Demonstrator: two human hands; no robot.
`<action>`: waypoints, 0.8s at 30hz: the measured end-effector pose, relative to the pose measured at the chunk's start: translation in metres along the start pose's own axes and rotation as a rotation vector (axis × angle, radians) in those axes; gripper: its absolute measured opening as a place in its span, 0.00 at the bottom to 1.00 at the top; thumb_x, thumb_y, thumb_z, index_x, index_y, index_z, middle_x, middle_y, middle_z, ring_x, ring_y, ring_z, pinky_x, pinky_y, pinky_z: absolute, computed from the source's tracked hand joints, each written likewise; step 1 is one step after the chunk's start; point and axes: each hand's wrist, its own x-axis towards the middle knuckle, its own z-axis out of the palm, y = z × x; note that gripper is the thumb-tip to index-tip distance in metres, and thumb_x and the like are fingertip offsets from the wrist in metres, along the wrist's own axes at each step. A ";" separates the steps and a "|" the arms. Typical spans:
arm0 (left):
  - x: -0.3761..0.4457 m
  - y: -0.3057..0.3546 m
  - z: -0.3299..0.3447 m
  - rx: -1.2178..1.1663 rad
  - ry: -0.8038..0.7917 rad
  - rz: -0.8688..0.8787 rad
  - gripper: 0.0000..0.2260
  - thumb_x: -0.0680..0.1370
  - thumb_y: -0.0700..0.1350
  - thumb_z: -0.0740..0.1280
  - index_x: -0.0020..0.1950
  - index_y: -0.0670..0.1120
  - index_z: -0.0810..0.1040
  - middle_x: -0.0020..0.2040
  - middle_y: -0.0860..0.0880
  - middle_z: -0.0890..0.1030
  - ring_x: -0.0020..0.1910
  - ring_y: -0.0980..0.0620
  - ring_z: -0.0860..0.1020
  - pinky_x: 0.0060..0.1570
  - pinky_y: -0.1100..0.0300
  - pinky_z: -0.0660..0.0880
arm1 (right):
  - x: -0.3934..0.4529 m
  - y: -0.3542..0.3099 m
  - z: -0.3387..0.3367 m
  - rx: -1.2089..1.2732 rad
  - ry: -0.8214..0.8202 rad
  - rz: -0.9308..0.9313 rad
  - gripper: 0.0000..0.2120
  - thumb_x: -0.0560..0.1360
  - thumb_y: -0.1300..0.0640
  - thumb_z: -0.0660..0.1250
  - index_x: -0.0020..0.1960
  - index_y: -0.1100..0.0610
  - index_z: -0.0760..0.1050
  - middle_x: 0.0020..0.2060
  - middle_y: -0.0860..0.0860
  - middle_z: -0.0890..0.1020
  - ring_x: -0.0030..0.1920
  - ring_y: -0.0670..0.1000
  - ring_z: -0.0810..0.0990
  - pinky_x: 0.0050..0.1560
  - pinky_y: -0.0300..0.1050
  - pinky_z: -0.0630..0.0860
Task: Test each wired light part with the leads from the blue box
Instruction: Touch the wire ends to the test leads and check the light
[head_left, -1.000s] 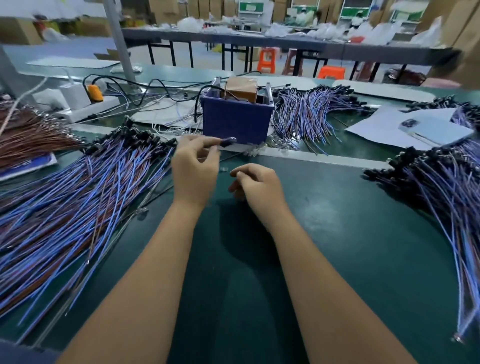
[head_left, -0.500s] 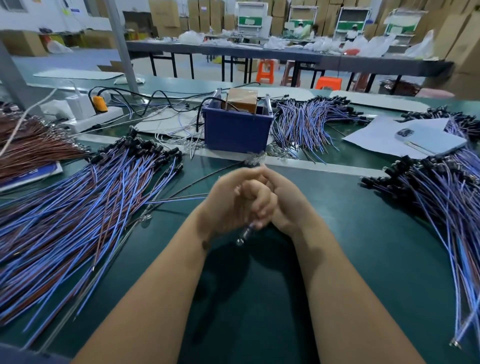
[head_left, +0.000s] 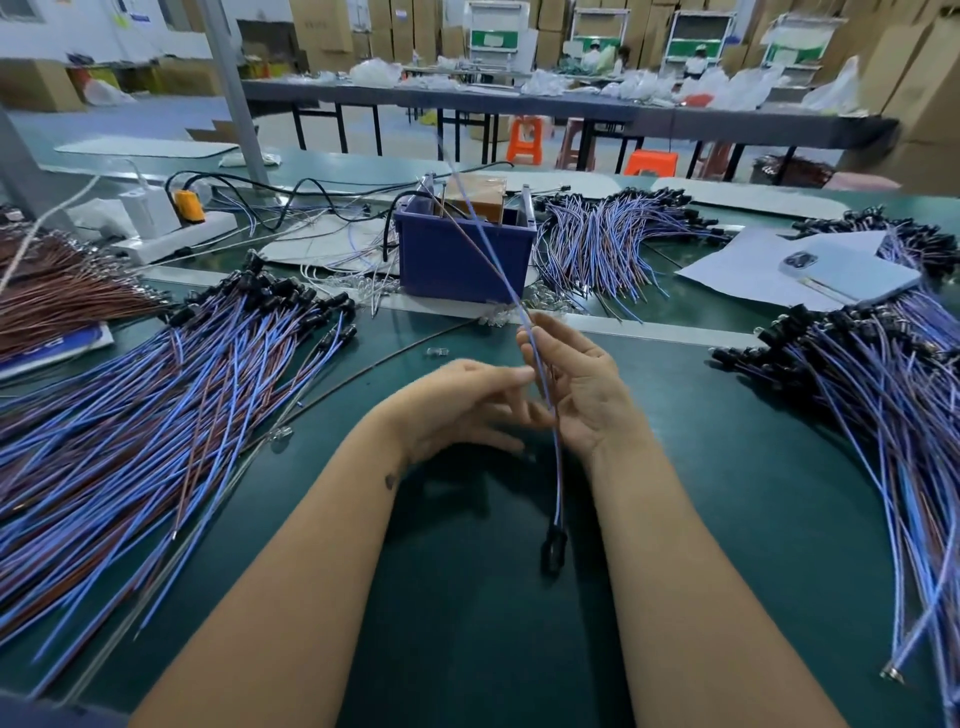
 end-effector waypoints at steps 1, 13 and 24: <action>0.003 -0.002 -0.003 0.001 0.183 0.060 0.17 0.80 0.48 0.65 0.32 0.47 0.81 0.41 0.49 0.84 0.44 0.51 0.81 0.37 0.62 0.78 | -0.001 0.002 0.002 -0.038 0.043 -0.003 0.16 0.79 0.65 0.62 0.66 0.68 0.71 0.42 0.52 0.81 0.42 0.50 0.81 0.46 0.43 0.79; 0.022 -0.019 -0.004 0.151 0.683 0.340 0.05 0.79 0.43 0.68 0.50 0.45 0.83 0.40 0.50 0.84 0.39 0.61 0.79 0.36 0.66 0.75 | 0.004 0.022 0.021 -0.412 0.289 -0.203 0.05 0.75 0.66 0.68 0.50 0.64 0.80 0.38 0.51 0.82 0.38 0.48 0.81 0.43 0.42 0.79; 0.021 -0.018 -0.012 0.197 0.626 0.308 0.09 0.81 0.37 0.61 0.53 0.45 0.80 0.39 0.52 0.81 0.36 0.61 0.80 0.33 0.68 0.76 | 0.005 0.023 0.016 -0.809 0.280 -0.225 0.05 0.78 0.60 0.64 0.45 0.53 0.77 0.43 0.53 0.83 0.41 0.47 0.77 0.47 0.42 0.75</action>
